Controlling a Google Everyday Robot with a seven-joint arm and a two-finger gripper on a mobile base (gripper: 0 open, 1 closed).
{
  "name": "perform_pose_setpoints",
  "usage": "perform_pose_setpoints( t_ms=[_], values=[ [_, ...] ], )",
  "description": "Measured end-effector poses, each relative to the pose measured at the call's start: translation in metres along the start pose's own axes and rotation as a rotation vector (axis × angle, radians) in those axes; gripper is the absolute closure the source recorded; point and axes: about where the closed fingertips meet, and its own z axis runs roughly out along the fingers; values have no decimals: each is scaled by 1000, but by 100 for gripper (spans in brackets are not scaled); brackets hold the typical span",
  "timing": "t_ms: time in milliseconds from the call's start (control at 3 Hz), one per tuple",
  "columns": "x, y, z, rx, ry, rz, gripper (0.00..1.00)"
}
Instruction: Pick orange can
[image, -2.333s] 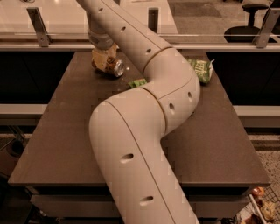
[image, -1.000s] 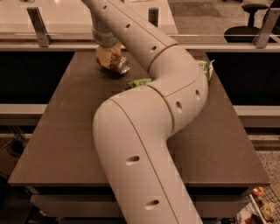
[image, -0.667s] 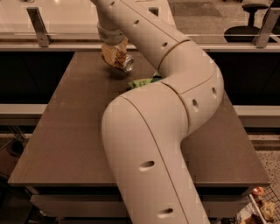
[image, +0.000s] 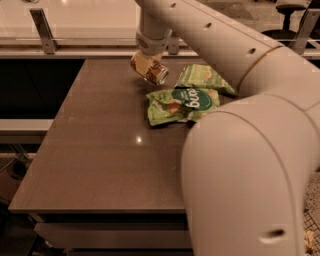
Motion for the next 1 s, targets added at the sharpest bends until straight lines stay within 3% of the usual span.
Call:
perform_pose_setpoints(
  t_ms=[333, 667, 1000],
  values=[
    [24, -13, -16, 5, -140, -32, 100],
    [40, -29, -38, 27, -233, -50, 100],
    [49, -43, -64, 64, -277, -67, 100]
  ],
)
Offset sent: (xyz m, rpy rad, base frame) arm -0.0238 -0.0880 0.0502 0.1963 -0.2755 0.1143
